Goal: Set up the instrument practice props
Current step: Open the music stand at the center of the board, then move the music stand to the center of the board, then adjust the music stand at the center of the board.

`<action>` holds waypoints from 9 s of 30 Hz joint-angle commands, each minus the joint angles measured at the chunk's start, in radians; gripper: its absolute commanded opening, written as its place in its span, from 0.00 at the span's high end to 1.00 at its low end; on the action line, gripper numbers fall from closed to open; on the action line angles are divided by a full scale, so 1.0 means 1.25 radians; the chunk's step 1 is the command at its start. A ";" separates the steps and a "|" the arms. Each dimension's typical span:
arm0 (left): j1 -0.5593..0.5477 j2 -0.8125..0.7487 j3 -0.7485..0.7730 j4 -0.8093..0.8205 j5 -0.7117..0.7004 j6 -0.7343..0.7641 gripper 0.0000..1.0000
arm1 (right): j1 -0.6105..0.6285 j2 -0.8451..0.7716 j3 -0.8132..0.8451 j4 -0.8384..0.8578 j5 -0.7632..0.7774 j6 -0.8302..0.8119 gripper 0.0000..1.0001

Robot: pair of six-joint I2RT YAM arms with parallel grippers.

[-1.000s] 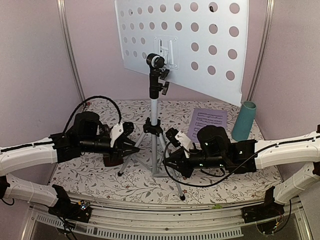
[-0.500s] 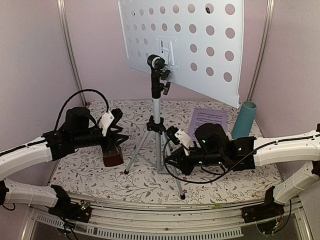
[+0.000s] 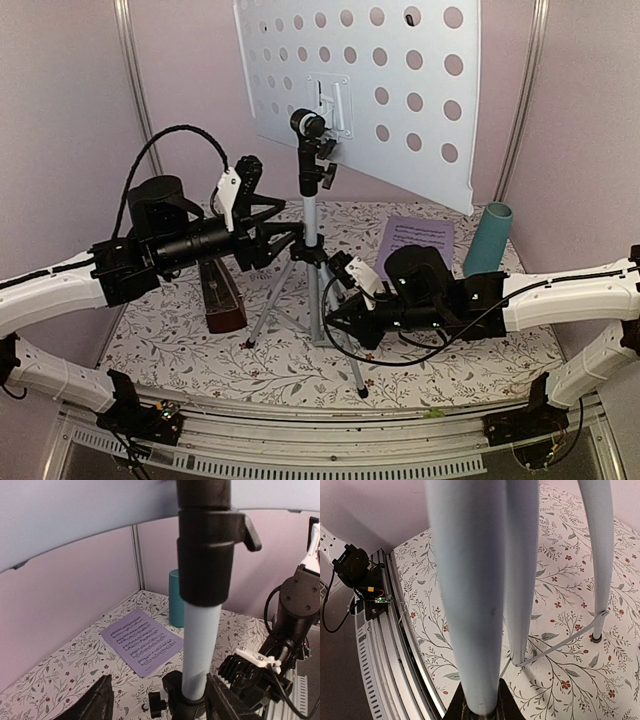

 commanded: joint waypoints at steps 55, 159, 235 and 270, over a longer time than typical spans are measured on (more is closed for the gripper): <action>-0.076 0.185 0.132 0.091 0.002 0.005 1.00 | 0.042 -0.046 -0.288 0.193 0.114 0.154 0.27; -0.127 0.446 0.435 0.058 -0.396 0.109 1.00 | -0.167 -0.045 -0.231 0.008 0.267 0.155 0.57; -0.106 0.262 0.291 0.030 -0.347 -0.094 0.23 | -0.257 -0.248 -0.059 0.107 0.096 0.079 0.00; 0.043 0.070 0.076 0.027 -0.219 -0.180 0.26 | -0.077 0.140 0.321 0.216 0.652 0.012 0.21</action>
